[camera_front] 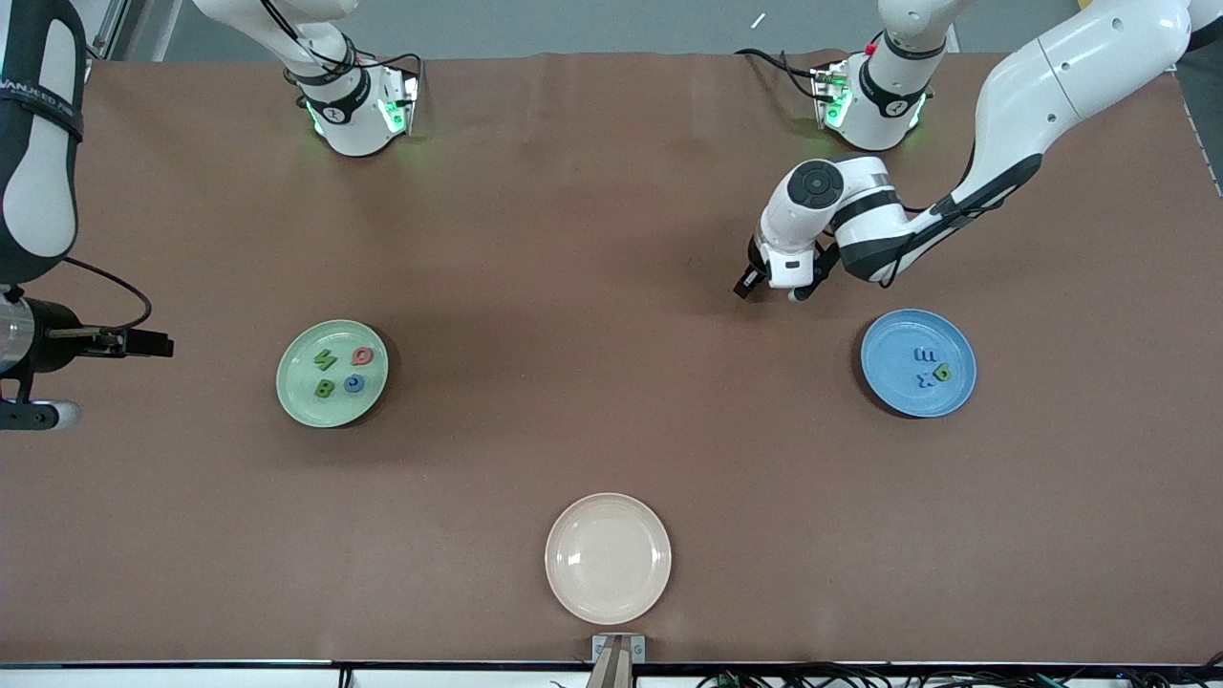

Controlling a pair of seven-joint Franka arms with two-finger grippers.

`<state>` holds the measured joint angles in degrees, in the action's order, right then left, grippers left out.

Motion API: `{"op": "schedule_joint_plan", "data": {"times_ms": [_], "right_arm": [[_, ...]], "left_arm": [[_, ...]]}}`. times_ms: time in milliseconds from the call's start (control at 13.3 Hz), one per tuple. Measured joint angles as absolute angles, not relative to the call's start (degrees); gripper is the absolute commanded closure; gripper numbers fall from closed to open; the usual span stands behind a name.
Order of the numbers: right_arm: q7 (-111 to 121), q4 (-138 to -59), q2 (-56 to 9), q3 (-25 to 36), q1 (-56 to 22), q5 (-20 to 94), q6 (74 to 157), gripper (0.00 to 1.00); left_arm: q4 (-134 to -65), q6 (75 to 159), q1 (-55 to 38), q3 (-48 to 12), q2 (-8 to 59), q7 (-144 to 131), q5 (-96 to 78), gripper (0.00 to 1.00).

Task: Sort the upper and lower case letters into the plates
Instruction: 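Grasp the green n with the left gripper while the right gripper withdraws, then carry the green n over the blue plate with the left gripper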

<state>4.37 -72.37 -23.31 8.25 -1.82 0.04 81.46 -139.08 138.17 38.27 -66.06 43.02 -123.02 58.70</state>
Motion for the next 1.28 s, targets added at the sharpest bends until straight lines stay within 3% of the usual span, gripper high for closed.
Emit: {"op": "schedule_joint_plan", "data": {"times_ms": [375, 826, 1277], "right_arm": [[4.2, -72.3, -23.3, 7.8, -1.8, 0.7, 80.9, 0.00], [4.2, -73.1, -19.7, 7.7, -1.2, 0.8, 79.6, 0.00], [4.4, -81.1, -13.9, 5.3, 0.3, 0.8, 84.4, 0.00]], "left_arm": [[-134.7, 132.5, 44.5, -72.5, 42.7, -111.1, 57.1, 0.83], [-129.2, 118.9, 54.9, -77.9, 42.6, -89.1, 52.5, 0.83], [-128.8, 118.0, 64.4, -76.6, 42.6, -70.0, 52.2, 0.83]]}}
